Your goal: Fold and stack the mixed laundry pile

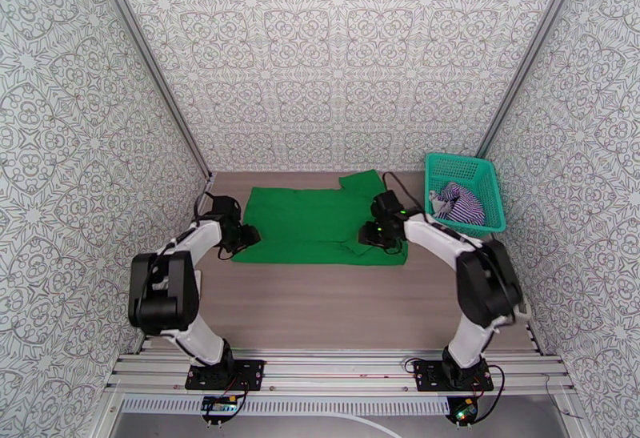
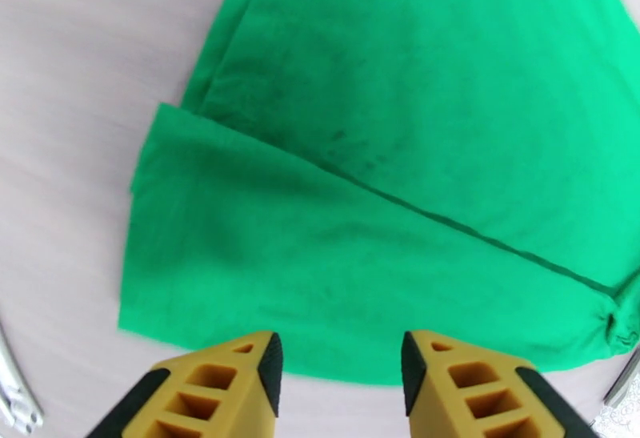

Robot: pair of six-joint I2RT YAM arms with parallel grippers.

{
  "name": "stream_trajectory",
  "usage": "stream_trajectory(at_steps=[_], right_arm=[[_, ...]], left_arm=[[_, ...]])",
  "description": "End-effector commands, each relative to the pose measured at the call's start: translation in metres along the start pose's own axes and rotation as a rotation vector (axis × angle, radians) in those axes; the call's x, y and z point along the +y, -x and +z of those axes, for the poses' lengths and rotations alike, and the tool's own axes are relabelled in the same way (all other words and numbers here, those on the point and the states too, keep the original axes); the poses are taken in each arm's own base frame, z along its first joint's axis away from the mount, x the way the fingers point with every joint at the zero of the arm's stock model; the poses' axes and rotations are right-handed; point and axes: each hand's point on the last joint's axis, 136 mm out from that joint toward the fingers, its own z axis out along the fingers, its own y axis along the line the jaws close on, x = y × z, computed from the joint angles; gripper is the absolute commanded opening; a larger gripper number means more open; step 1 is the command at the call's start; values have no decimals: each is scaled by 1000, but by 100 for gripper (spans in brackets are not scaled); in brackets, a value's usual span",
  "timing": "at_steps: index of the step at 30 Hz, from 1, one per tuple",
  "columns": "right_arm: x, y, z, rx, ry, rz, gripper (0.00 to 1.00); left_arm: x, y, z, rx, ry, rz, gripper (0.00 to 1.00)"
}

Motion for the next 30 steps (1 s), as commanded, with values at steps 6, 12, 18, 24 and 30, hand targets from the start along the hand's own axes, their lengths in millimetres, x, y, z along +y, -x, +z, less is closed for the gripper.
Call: stream_trajectory(at_steps=[6,12,18,24,30], right_arm=[[-53,13,22,-5,-231,-22,44],[-79,19,7,-12,-311,-41,44],[-58,33,-24,-67,-252,-44,46],[-43,50,-18,-93,-203,-10,46],[-50,50,23,-60,-192,54,44]], left_arm=[[26,8,18,2,-7,-66,45],[31,23,-9,-54,-14,-65,50],[5,48,-45,-141,-49,1,53],[-54,51,-19,-81,-124,140,50],[-62,43,36,7,-114,137,45]])
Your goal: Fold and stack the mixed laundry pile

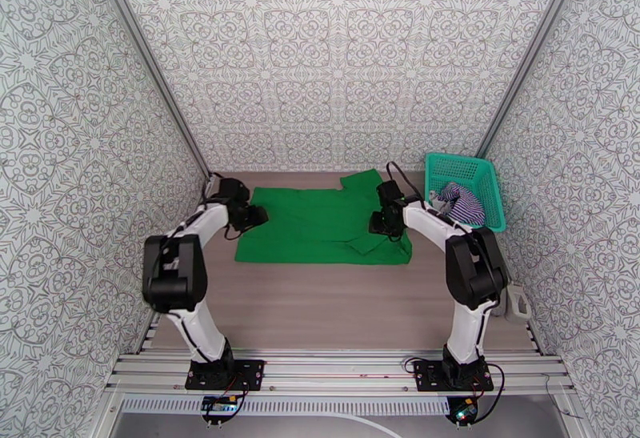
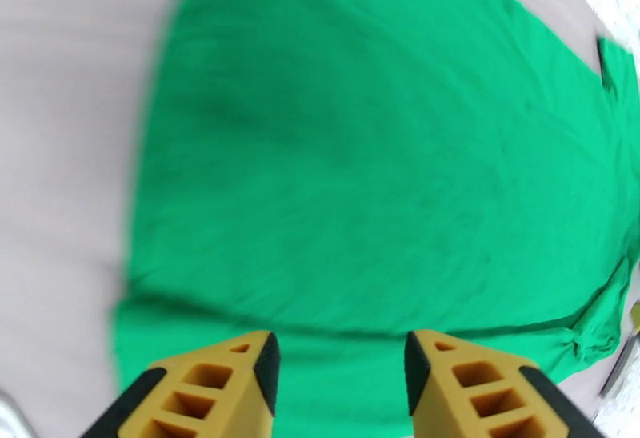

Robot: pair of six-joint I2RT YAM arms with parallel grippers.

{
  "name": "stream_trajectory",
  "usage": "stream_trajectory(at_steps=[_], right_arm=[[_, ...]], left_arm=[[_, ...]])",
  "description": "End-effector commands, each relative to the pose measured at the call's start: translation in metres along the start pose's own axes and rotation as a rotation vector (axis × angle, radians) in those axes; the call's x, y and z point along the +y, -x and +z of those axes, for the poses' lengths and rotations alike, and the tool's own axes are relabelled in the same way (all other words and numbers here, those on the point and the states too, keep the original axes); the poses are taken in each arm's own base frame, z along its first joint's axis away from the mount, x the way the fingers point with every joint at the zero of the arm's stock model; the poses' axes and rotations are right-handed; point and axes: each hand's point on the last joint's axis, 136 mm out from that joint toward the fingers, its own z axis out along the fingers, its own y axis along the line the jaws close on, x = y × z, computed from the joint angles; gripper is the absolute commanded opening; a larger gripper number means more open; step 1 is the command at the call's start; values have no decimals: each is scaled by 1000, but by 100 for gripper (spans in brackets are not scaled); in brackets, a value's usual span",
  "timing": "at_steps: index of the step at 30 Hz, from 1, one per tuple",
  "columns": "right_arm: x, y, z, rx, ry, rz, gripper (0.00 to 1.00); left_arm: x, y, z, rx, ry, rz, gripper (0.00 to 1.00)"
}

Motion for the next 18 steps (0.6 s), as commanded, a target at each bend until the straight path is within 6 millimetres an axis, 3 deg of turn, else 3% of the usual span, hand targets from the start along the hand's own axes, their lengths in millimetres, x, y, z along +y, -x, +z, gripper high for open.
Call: stream_trajectory(at_steps=[1,6,11,18], right_arm=[[0,-12,31,54,3,59,44],[-14,-39,42,101,-19,103,44],[-35,-80,36,160,-57,135,44],[-48,-130,19,197,-76,150,44]], left_arm=[[11,-18,29,82,8,-27,45],[26,-53,35,136,27,-70,44],[42,-88,14,164,66,-124,44],[58,-149,-11,212,110,-177,44]])
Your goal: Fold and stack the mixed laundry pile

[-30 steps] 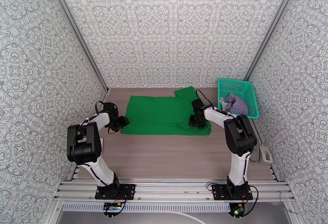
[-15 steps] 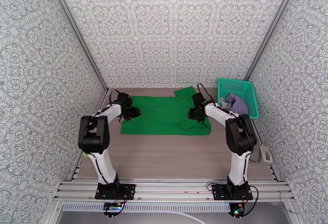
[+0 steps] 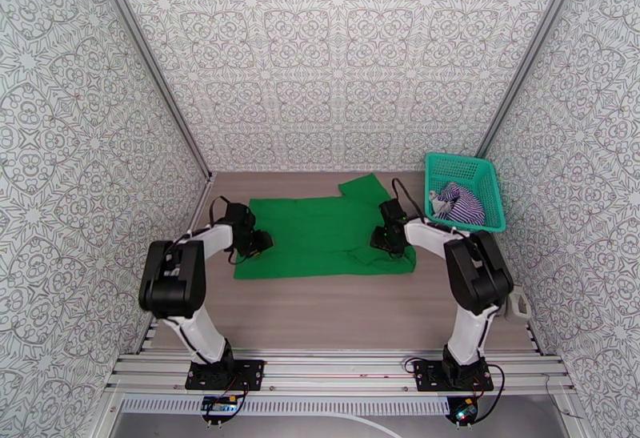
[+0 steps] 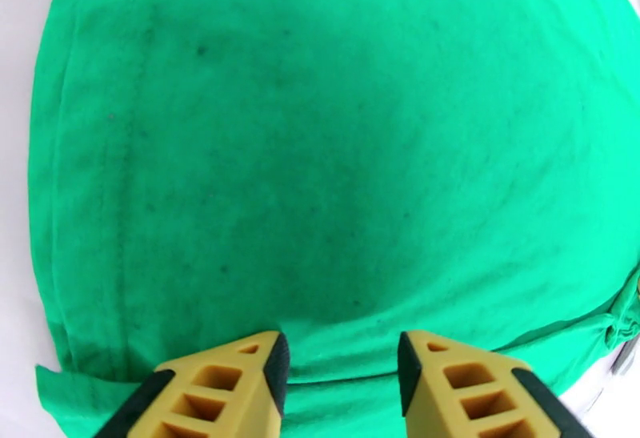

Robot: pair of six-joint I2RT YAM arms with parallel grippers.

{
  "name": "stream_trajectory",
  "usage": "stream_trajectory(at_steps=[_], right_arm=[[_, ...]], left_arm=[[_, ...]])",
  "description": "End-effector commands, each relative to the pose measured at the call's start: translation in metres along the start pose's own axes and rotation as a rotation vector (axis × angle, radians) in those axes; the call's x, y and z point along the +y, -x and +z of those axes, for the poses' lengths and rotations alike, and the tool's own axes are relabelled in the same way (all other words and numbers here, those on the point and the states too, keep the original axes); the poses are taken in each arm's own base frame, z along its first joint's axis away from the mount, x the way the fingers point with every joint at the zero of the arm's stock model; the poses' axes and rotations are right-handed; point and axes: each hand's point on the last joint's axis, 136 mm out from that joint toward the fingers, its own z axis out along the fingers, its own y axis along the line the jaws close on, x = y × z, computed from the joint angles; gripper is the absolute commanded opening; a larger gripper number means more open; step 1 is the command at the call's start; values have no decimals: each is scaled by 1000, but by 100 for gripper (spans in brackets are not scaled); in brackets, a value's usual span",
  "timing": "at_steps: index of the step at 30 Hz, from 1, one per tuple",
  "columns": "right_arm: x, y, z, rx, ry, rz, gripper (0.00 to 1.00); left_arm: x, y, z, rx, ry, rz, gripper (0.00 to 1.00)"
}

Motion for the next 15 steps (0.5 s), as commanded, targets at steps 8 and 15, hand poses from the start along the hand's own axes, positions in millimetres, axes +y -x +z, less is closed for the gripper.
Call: stream_trajectory(at_steps=[8,15], right_arm=[[-37,-103,-8,182,-91,46,45],[-7,-25,-48,51,-105,-88,47]], left_arm=[[34,-73,-13,110,103,-106,44],[11,-15,-37,-1,105,-38,47]])
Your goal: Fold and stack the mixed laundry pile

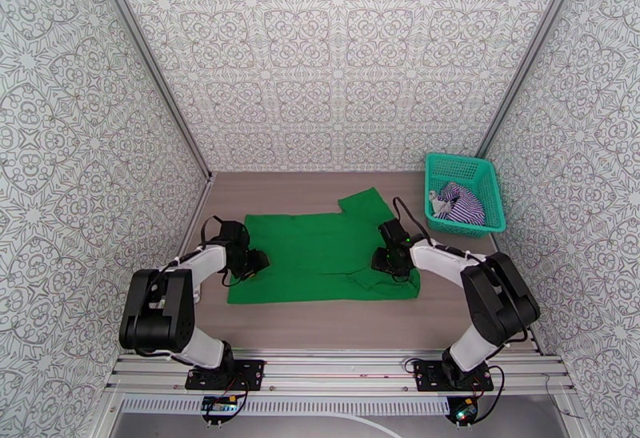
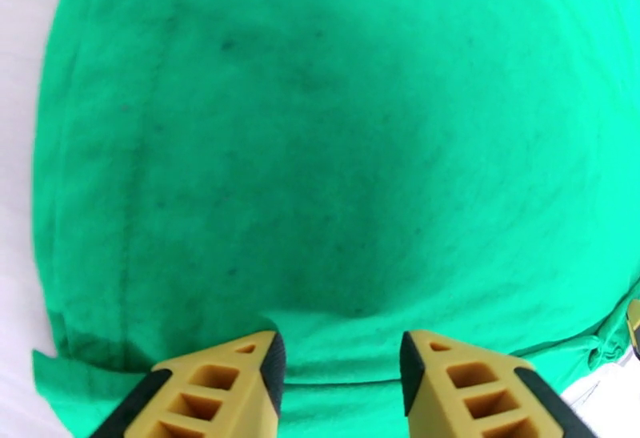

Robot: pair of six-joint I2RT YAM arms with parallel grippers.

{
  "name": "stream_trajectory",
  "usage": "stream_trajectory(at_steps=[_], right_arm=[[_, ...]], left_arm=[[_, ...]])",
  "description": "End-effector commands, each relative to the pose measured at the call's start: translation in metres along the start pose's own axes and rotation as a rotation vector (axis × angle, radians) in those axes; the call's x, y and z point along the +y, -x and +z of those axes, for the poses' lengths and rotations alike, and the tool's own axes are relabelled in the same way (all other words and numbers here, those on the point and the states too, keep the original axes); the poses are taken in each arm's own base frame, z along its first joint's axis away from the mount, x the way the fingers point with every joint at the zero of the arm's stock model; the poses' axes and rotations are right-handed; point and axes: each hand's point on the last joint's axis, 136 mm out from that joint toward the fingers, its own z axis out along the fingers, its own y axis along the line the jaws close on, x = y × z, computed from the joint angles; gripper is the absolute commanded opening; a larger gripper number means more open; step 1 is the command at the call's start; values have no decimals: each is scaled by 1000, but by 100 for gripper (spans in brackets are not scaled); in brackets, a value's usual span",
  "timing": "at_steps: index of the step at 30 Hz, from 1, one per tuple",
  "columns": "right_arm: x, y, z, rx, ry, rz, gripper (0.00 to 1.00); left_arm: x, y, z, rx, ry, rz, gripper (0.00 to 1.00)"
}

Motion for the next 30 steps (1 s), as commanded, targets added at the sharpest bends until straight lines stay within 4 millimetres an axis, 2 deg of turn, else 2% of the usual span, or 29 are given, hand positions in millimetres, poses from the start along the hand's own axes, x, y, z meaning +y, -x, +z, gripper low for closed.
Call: stream_trajectory(at_steps=[1,4,7,9,14,20,23,24,25,30], right_arm=[[4,42,-29,-50,-45,-56,47],[14,89,-44,-122,-3,-70,48],[23,136,-50,-184,41,-100,48],[30,169,-48,-228,86,-127,48],[37,220,-33,-280,132,-181,48],[38,252,9,-259,106,-217,49],[35,260,32,-230,78,-213,52],[34,262,37,-224,71,-210,53],[32,265,44,-217,61,-205,53],[25,271,64,-196,32,-189,53]], left_arm=[[-14,35,-20,-58,28,40,48],[-27,72,-29,-105,41,77,49],[-30,110,-28,-134,64,83,49],[-32,136,-22,-152,69,78,49],[-30,180,-2,-153,119,89,49],[-19,206,21,-135,157,56,51],[-19,211,22,-133,170,55,52],[-14,209,34,-110,180,49,52],[-13,209,36,-106,184,48,53],[-10,212,40,-100,199,42,57]])
